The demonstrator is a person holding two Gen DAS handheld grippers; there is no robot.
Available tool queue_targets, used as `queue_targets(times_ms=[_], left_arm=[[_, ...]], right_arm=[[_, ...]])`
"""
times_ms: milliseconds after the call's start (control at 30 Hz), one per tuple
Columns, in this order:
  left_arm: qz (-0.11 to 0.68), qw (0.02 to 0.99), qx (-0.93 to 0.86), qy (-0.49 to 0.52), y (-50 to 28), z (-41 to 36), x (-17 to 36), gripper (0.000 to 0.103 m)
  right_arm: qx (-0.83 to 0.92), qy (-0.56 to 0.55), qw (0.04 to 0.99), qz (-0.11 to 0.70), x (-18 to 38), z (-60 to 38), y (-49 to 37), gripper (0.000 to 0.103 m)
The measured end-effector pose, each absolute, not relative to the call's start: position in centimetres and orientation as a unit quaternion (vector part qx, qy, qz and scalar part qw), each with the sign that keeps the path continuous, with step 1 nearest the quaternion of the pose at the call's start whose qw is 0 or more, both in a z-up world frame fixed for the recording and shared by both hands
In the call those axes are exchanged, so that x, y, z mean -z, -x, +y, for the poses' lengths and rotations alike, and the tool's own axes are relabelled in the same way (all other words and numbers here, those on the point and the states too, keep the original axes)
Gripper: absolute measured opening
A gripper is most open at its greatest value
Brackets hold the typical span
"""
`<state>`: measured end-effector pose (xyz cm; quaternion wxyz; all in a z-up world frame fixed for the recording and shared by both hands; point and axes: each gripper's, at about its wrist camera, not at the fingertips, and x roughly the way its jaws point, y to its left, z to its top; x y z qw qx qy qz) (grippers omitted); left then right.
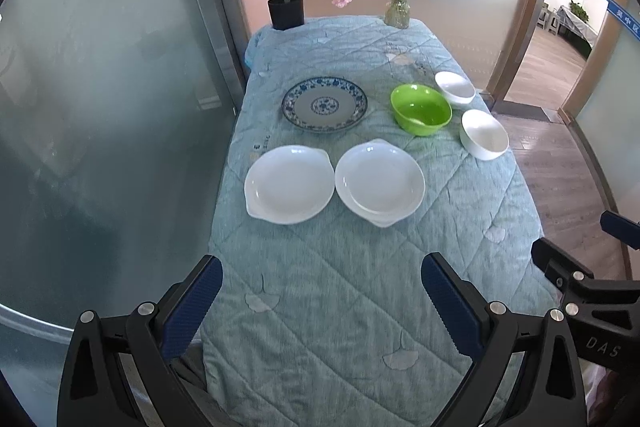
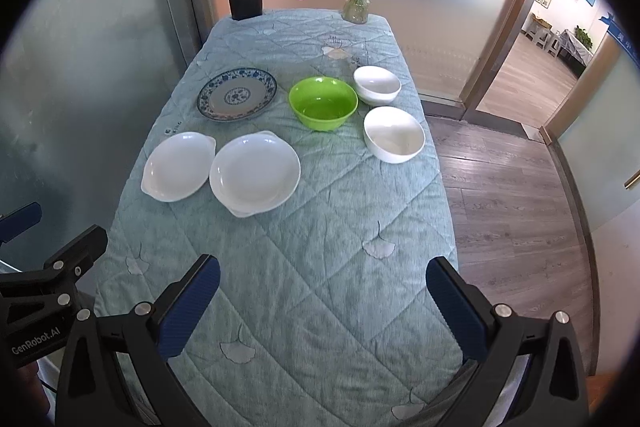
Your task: Organize plates and bowls
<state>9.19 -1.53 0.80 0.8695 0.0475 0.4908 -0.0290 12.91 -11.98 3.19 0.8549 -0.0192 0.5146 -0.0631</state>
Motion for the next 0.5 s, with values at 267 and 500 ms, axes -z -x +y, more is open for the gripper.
queue_targets(times_ms=[267,500], left_arm=[[0.495,0.867,0.031,-0.042,-9.91,-1.65,-0.91,0.1],[0.495,0.868,0.03,-0.038,-9.84,-1.63,-0.6,0.1]], right_arm=[[0.06,0.016,0.854,0.517,-3.23,-12.07,-13.5,0.102],[0.052,0.023,0.854,0.518,-3.39,-11.98,-13.83,0.102]])
